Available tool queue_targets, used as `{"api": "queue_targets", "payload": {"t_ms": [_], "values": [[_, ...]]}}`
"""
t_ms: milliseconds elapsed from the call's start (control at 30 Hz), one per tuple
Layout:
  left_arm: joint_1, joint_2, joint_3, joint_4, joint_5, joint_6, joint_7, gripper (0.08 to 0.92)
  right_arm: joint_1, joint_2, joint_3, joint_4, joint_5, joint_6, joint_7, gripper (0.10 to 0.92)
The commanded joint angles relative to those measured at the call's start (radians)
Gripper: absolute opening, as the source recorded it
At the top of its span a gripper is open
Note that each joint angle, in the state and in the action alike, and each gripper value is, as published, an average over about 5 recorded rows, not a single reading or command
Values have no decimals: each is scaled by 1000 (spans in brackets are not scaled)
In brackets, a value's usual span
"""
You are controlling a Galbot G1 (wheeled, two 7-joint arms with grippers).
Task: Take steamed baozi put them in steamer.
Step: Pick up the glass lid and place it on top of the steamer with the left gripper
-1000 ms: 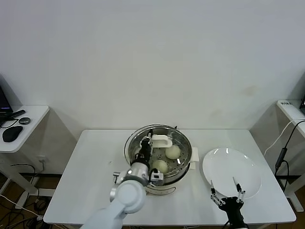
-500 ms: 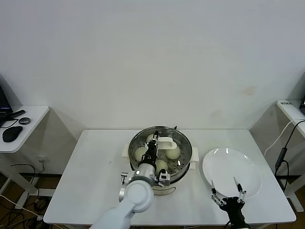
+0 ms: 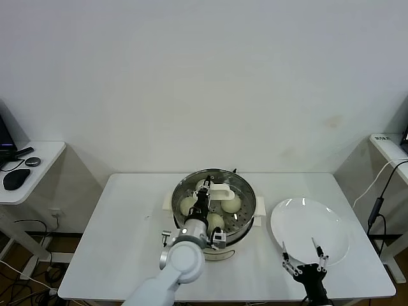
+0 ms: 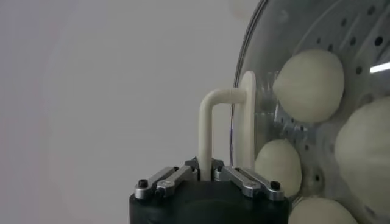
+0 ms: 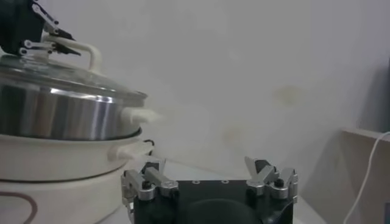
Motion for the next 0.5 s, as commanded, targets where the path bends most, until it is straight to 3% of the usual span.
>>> {"api": "queue_targets", "payload": {"t_ms": [33, 267, 500], "values": [[16, -6, -16, 6, 11, -24, -21, 176, 1, 1, -2, 0, 0, 0, -2, 823], [71, -9, -58, -44, -63, -99, -102, 185, -1, 2, -3, 2, -2, -3, -1, 823], [192, 40, -164, -171, -450, -261, -200, 354, 0, 1, -6, 1, -7, -7, -5, 823]]}}
